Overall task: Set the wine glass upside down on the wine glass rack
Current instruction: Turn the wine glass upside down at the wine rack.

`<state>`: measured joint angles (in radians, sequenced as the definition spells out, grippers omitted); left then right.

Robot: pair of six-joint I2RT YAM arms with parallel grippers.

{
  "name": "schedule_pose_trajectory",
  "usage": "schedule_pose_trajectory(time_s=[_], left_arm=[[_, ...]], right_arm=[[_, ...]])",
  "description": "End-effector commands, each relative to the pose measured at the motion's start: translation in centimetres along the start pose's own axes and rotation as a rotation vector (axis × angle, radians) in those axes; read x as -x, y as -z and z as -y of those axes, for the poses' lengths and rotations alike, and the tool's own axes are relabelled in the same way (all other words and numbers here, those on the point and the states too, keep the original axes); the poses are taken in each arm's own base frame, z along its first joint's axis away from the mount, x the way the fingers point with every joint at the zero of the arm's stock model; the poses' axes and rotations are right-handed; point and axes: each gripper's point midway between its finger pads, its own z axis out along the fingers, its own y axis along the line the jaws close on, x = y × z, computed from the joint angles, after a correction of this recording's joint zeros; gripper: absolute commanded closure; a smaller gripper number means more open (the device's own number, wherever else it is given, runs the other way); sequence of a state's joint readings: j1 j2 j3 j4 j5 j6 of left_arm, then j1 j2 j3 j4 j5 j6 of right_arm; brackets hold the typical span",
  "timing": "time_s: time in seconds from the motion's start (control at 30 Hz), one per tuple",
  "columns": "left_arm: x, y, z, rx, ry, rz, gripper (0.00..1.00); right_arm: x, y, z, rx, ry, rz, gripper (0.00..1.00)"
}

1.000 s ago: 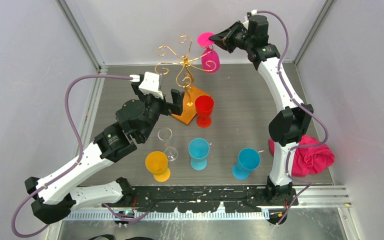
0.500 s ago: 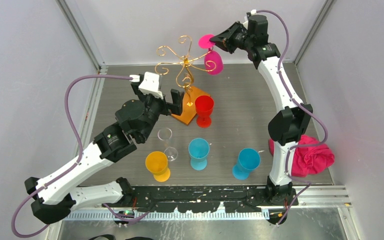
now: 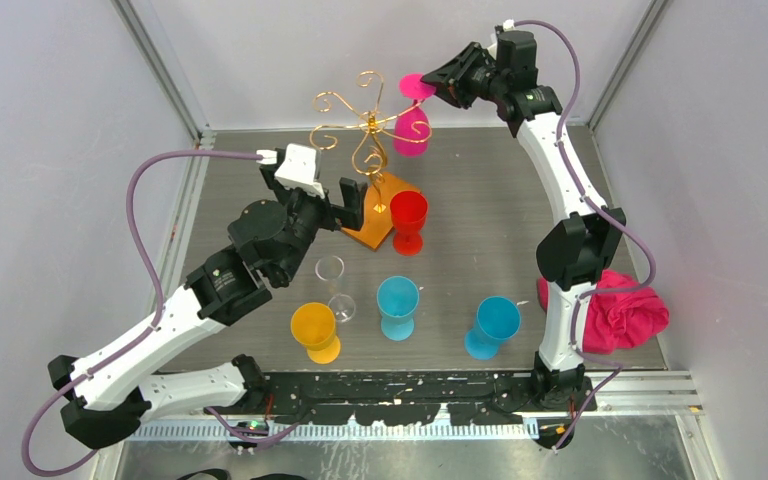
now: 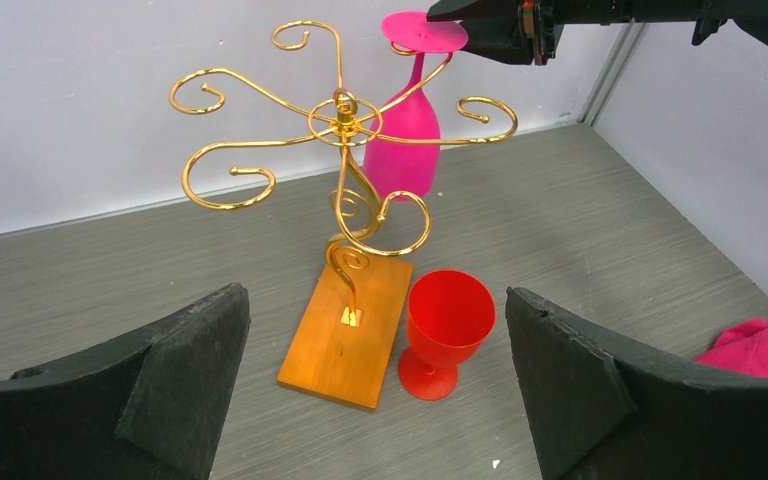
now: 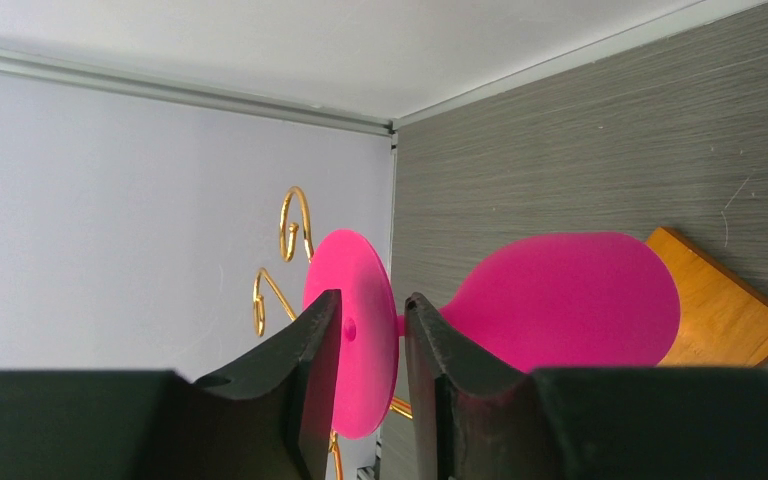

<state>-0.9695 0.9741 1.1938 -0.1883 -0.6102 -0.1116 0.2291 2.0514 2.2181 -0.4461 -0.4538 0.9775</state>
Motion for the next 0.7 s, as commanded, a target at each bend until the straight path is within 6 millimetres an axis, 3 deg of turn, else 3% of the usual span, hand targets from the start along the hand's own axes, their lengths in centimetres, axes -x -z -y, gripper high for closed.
schedule_pose_trajectory(time_s=[0.0,0.43,0.67], left_arm=[[1.6,0.4,-0.4,0.014,0.031,0.051,0.00],[1.7,0.5,-0.6,0.023,0.035,0.053,0.00],[1.4,0.6,-0.8,0.030,0.026,0.037,0.00]], right_arm=[[1.1,1.1,-2.6,0.051,0.061,0.045,0.61],[1.3,1.6,-2.5,0.040,0.077,0.070,0.55],[1.9,2.8,-2.8,0.026,0.095,0.100,0.53]])
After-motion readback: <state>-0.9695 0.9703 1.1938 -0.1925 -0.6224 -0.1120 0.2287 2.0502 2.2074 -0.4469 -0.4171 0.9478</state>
